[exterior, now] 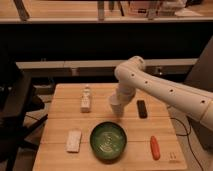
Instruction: Place the ceramic cup in the ceramic bowl
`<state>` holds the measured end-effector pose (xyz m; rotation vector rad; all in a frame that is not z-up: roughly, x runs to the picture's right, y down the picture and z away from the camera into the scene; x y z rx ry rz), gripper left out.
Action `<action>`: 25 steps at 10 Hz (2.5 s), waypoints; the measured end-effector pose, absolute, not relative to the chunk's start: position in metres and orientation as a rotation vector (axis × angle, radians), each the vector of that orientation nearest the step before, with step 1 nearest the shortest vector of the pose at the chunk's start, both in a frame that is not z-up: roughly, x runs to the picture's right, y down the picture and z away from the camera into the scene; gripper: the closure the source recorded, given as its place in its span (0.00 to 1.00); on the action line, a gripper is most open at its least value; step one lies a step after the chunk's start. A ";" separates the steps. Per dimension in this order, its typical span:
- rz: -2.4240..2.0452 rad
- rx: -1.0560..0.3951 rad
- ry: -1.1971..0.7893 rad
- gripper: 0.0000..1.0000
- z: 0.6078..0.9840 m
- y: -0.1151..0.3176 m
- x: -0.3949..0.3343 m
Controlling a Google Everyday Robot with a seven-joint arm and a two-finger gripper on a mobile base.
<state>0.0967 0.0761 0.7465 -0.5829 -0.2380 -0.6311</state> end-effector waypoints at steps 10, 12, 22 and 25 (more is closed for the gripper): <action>-0.722 -0.580 -0.304 1.00 0.711 0.123 0.076; -0.742 -0.581 -0.318 1.00 0.706 0.135 0.074; -0.832 -0.566 -0.368 1.00 0.707 0.176 0.060; -0.835 -0.563 -0.384 1.00 0.711 0.180 0.056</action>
